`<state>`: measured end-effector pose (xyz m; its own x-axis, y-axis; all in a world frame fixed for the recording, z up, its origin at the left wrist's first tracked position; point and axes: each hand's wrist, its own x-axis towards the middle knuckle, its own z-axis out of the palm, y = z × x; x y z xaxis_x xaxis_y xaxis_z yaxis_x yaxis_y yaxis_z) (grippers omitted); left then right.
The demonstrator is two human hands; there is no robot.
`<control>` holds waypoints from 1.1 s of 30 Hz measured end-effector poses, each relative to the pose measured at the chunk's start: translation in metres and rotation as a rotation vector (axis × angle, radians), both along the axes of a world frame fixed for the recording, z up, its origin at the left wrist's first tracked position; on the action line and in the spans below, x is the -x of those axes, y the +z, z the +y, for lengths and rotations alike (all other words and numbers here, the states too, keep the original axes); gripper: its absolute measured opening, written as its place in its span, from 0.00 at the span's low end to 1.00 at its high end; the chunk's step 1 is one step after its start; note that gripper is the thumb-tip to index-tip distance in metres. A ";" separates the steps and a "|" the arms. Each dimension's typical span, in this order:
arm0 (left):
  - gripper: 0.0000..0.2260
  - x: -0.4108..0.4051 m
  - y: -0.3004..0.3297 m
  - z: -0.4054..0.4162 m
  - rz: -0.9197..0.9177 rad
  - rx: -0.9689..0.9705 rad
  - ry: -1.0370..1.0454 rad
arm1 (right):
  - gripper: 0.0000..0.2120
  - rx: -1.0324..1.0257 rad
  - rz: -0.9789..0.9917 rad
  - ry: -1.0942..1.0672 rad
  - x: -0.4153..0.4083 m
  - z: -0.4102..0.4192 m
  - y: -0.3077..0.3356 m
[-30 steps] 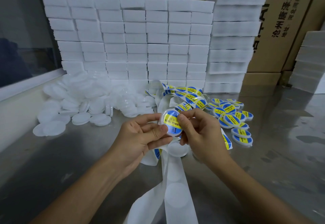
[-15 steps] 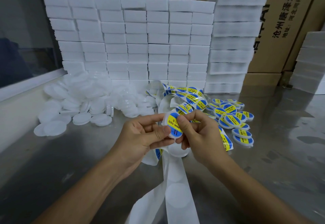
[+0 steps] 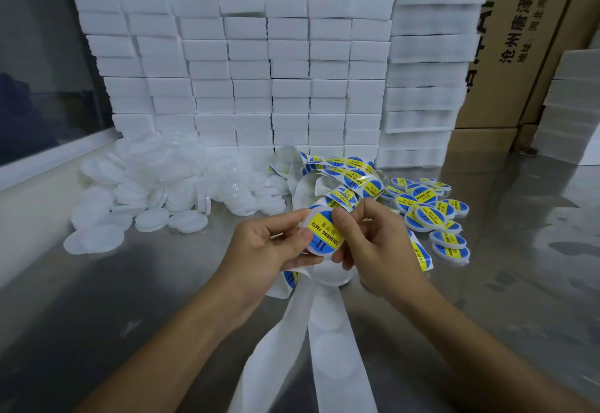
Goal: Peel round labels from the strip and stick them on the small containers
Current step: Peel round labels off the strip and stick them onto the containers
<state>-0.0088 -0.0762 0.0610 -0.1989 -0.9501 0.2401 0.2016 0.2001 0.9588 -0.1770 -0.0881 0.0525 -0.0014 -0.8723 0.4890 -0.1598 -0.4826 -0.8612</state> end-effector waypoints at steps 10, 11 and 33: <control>0.15 -0.002 -0.004 -0.005 0.086 -0.035 0.122 | 0.17 0.009 0.090 0.082 0.003 -0.001 -0.001; 0.15 -0.002 -0.004 -0.005 0.080 -0.035 0.127 | 0.16 0.003 0.062 0.093 0.002 0.000 0.000; 0.05 0.003 -0.001 -0.001 0.104 -0.039 0.249 | 0.19 0.493 0.502 -0.129 0.005 0.004 -0.003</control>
